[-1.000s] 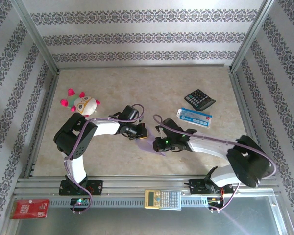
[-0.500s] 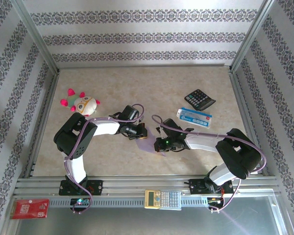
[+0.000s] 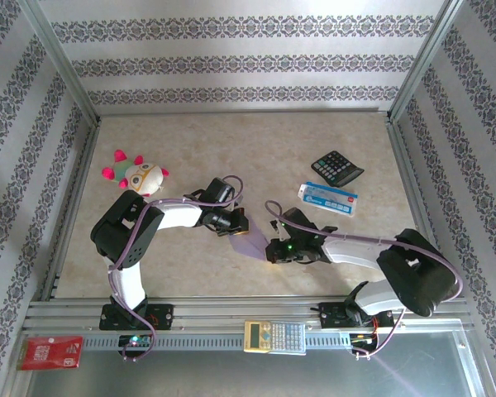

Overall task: Fold a paper plane with a square sheet of paper (pick it up from the middle)
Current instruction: Fourth fold the wing at the center of the table.

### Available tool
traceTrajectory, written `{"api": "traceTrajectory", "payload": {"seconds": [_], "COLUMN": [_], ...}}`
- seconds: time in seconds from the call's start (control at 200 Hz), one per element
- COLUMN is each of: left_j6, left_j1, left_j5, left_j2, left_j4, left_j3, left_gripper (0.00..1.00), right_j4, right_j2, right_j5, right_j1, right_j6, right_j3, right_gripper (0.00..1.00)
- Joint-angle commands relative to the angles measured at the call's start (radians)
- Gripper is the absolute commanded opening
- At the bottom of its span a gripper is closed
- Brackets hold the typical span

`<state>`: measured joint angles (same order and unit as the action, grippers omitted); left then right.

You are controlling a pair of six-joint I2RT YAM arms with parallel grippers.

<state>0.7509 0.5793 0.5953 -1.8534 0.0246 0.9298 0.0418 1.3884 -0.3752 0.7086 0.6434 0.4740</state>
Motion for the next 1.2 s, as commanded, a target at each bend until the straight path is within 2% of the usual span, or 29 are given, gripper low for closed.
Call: {"api": "traceTrajectory", "payload": {"seconds": [0.0,0.23,0.679,1.194], "left_j6": [-0.026,-0.028,-0.03,-0.029], "left_j1": [-0.022,-0.024,-0.026,-0.025], "left_j5": [-0.116,-0.115,-0.116,-0.112], "left_j2": [-0.067,-0.068,-0.064,-0.066], "left_j4": [0.089,0.087,0.094,0.095], "left_j3": [-0.015,-0.016,-0.016,-0.013], "left_gripper": [0.0,0.0,0.0,0.0], "right_j4": [0.091,0.086,-0.028,-0.015], "right_j2": [-0.03,-0.077,-0.041,0.019], "right_j5": [0.014,0.008,-0.17,-0.162], "right_j1": [-0.008,-0.024,-0.097,-0.136], "right_j6": [0.033,0.068,0.071,0.049], "right_j3": [-0.067,-0.107,-0.015,-0.037], "right_gripper": [0.04,0.03,0.05,0.04]}}
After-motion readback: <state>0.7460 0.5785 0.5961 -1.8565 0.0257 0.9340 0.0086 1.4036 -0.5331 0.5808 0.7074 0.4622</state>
